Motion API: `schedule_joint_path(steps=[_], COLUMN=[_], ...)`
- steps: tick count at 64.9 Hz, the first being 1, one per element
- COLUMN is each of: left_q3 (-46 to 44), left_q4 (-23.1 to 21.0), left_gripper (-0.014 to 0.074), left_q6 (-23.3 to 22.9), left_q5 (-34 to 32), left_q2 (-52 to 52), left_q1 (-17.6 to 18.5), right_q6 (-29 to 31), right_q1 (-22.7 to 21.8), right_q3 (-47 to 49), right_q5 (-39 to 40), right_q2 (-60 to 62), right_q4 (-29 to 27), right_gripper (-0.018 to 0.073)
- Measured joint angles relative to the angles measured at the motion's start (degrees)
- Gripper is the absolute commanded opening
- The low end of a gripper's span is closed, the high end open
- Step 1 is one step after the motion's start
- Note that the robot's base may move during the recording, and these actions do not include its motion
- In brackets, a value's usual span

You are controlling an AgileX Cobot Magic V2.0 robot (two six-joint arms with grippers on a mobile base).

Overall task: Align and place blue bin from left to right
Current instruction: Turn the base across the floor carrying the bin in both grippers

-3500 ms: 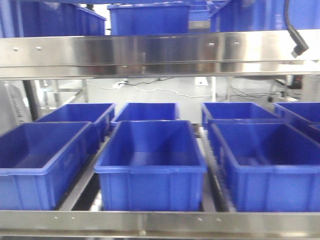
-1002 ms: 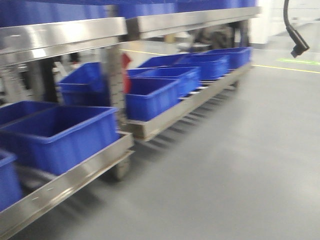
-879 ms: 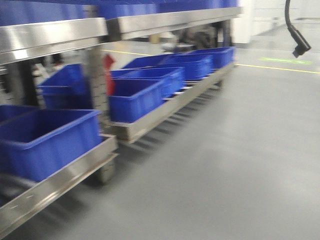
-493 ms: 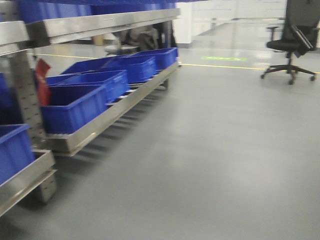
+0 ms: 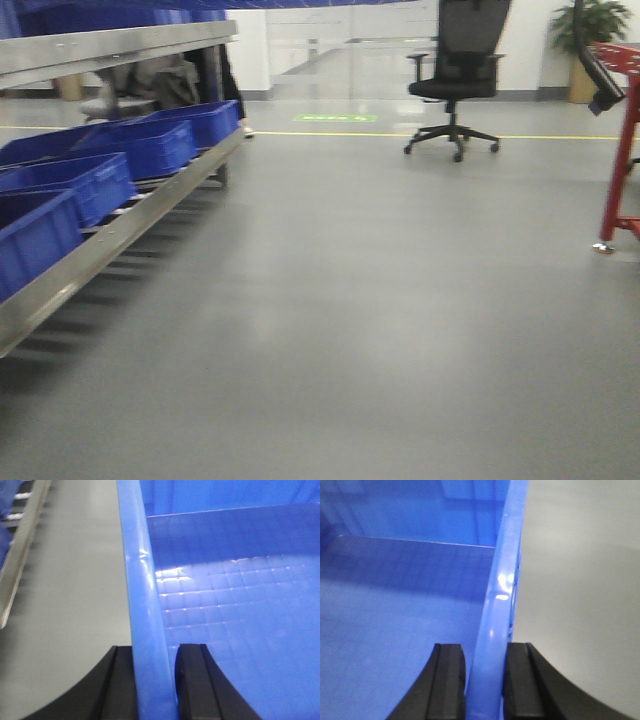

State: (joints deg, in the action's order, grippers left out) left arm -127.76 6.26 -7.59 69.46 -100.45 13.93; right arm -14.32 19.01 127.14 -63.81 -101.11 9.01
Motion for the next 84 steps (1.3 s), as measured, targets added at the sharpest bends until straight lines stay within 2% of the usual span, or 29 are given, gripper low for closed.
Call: schedule_joint_path(steps=[84], left_q3=[0.0], left_q4=[-0.1], left_gripper=[-0.0016], left_q6=[0.0], left_q5=[0.1], left_q2=[0.0], left_q1=[0.0], right_q6=[0.0], right_q1=[0.0], right_q3=[0.0], right_q5=[0.0], right_q2=[0.0], right_q4=[0.1], right_gripper=[-0.0078])
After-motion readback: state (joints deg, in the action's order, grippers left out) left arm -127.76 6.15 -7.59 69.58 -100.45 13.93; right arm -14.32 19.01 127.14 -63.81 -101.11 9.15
